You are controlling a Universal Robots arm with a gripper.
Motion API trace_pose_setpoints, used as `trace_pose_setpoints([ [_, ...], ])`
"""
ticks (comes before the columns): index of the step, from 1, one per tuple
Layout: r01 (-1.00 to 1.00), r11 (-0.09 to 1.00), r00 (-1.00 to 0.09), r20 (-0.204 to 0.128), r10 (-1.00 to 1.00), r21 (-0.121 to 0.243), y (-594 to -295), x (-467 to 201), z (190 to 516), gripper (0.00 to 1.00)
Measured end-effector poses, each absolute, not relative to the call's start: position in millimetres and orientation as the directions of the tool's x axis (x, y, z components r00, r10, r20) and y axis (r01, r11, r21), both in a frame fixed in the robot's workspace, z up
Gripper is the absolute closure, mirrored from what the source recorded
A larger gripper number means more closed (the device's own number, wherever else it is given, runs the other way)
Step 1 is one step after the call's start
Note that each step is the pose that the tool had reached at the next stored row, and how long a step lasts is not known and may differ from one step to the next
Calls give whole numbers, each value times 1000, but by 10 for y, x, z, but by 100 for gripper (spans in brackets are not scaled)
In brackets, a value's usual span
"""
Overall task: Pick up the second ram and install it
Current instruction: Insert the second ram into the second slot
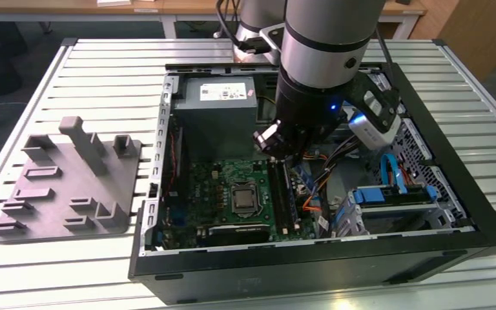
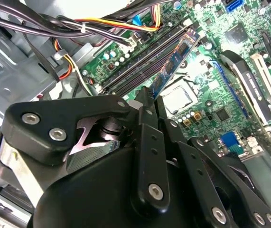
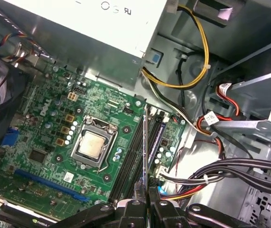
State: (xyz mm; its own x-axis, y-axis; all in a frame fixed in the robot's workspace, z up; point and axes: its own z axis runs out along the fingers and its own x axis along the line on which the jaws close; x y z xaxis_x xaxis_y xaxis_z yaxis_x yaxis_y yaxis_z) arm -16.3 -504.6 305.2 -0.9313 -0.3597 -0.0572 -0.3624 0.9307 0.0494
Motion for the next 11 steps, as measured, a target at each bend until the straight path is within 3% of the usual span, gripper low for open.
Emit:
trace_pose_setpoints([
  [11, -312, 949, -949, -57, -309, 49, -5046, -163, 3049, 86],
])
